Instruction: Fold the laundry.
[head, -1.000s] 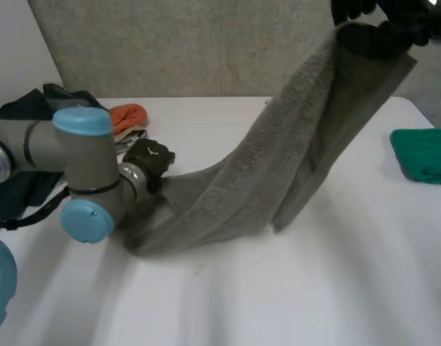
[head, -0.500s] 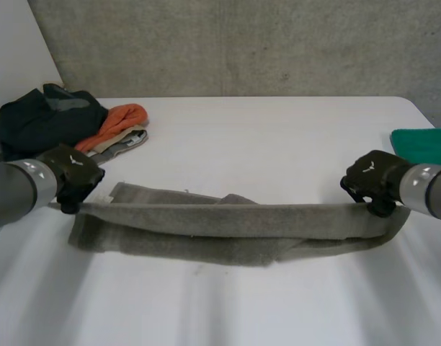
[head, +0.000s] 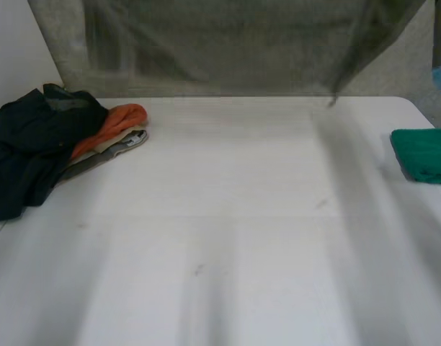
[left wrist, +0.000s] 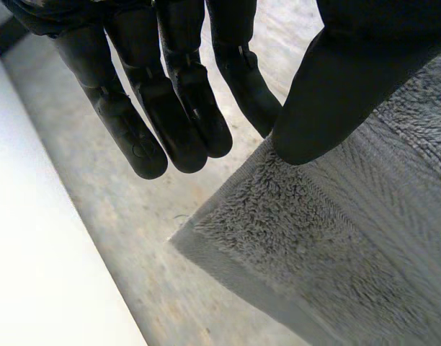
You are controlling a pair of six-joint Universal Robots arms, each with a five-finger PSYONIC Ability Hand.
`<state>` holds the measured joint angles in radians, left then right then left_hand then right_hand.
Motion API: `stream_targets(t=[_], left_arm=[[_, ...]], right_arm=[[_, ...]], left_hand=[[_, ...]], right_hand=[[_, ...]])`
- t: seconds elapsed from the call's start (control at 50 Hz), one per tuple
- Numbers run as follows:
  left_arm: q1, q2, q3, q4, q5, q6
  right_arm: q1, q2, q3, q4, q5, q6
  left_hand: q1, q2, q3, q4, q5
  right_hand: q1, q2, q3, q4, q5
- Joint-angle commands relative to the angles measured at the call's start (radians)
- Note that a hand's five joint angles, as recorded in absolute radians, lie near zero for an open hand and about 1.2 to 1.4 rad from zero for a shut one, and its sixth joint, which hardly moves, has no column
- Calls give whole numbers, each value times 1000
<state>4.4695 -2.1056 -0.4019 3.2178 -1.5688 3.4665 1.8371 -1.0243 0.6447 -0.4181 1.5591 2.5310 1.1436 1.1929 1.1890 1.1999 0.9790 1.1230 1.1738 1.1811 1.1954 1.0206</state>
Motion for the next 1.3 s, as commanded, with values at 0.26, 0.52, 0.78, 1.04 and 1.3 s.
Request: stream_targets(t=[0.26,0.52,0.78,1.04,1.3], left_arm=[[17,-30,-523,62,35,-6],[-2,-2,-958,-2,36,208],[-78,395,-1344,-518,-57,540],[-95,287,-1129,-397,-33,496],[-134,-83,-700,-231,-149,442]], right_arm=[[-51,45,318,51,-97,34],[-123,115,513,402,-186,-6],[-265,-275,933,970,-263,-602],[-208,-183,886,650,-264,-456],[-122,41,664,219,-206,-192]], left_hand=[[253,203,207,196,243],[253,203,207,196,243],[253,203,207,196,243],[253,203,207,196,243],[253,203,207,196,243]], right_hand=[[273,222,215,201,201],[273,222,215,201,201],[273,222,215,201,201],[273,222,215,201,201],[273,222,215,201,201]])
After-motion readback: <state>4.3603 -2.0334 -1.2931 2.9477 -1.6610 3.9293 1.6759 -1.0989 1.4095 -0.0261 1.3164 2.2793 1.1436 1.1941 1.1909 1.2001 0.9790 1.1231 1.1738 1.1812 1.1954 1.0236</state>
